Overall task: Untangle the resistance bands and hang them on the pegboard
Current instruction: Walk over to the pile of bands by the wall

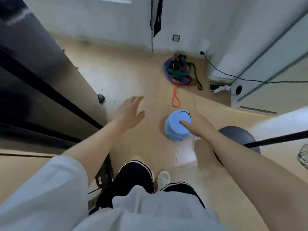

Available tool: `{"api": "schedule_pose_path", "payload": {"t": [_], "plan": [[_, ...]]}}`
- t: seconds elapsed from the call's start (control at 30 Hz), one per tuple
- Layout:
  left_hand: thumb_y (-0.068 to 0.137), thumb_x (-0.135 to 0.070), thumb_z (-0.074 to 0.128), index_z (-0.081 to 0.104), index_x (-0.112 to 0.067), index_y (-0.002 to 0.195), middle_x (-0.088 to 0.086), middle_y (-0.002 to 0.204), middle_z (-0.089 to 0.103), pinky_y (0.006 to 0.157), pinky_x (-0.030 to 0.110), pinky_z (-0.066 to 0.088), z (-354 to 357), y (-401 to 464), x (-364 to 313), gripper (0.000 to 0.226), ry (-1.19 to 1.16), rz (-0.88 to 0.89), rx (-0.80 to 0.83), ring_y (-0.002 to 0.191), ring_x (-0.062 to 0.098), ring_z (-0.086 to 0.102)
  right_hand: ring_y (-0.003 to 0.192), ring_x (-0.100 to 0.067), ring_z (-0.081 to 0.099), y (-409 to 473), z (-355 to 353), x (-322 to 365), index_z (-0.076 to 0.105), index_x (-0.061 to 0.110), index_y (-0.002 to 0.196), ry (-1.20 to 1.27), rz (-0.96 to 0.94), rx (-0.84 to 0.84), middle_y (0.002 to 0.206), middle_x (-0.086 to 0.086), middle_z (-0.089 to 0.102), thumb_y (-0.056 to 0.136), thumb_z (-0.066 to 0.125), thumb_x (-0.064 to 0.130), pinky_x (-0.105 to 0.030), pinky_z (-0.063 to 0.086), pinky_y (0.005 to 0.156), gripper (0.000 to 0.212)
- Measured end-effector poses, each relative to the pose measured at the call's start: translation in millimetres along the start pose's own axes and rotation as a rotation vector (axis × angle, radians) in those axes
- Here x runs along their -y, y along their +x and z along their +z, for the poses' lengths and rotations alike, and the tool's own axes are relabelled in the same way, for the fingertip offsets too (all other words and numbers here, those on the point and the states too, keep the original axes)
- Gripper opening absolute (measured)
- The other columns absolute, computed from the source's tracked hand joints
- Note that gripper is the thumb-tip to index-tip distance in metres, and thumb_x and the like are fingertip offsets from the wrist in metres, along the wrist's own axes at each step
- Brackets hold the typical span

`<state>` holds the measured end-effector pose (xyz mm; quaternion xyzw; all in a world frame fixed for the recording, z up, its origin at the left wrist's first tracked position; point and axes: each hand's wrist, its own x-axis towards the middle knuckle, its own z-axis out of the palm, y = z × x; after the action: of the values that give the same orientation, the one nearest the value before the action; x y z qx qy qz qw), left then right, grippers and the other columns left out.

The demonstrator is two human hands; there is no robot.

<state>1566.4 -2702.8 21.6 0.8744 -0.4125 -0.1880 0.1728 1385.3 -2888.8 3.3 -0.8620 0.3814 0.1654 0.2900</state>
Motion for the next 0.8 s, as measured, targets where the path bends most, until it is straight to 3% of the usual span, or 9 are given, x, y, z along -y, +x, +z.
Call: {"api": "schedule_pose_path", "payload": {"t": [0.07,0.17,0.37,0.6,0.8], "plan": [[0.093,-0.027,0.049,0.025,-0.017,0.146,0.004,0.148,0.033,0.105,0.041,0.036,-12.4,36.7,14.8,0.059,-0.008,-0.070,-0.013,0.135,0.024,0.030,0.102,-0.028,0.052,38.3,-17.2,20.3,0.046,0.004,0.125,-0.029,-0.050,0.015,0.122,-0.015,0.056,0.091,0.050,0.044,-0.033,0.039,0.078,0.052],[0.093,-0.027,0.050,0.025,-0.017,0.145,0.004,0.147,0.034,0.101,0.041,0.038,-26.7,98.3,38.7,0.059,-0.002,-0.118,-0.035,0.134,0.024,0.032,0.109,-0.035,0.056,104.5,-33.9,50.7,0.038,0.008,0.135,-0.070,-0.100,0.069,0.130,-0.013,0.053,0.092,0.050,0.044,-0.037,0.044,0.087,0.058],[0.093,-0.024,0.050,0.027,-0.014,0.145,0.005,0.145,0.036,0.100,0.039,0.037,-58.4,256.4,103.6,0.058,0.010,-0.155,-0.019,0.133,0.024,0.032,0.131,-0.028,0.039,268.2,-65.6,118.1,0.032,0.010,0.142,-0.108,-0.168,0.089,0.145,-0.010,0.039,0.092,0.048,0.045,-0.041,0.038,0.103,0.063],[0.092,-0.025,0.051,0.027,-0.014,0.145,0.006,0.146,0.037,0.102,0.036,0.036,-129.2,421.4,143.4,0.058,0.019,-0.130,0.096,0.133,0.024,0.033,0.126,-0.030,0.043,414.7,-143.3,182.4,0.041,0.004,0.133,-0.076,-0.036,0.146,0.139,-0.014,0.044,0.094,0.049,0.038,-0.037,0.039,0.099,0.053],[0.092,-0.023,0.050,0.028,-0.013,0.145,0.005,0.146,0.036,0.103,0.033,0.032,-141.2,525.2,133.4,0.058,-0.058,-0.042,0.128,0.133,0.024,0.033,0.122,-0.029,0.047,510.1,-194.2,170.0,0.039,0.008,0.135,-0.081,0.075,0.136,0.136,-0.012,0.046,0.090,0.050,0.047,-0.040,0.044,0.094,0.060]]}}
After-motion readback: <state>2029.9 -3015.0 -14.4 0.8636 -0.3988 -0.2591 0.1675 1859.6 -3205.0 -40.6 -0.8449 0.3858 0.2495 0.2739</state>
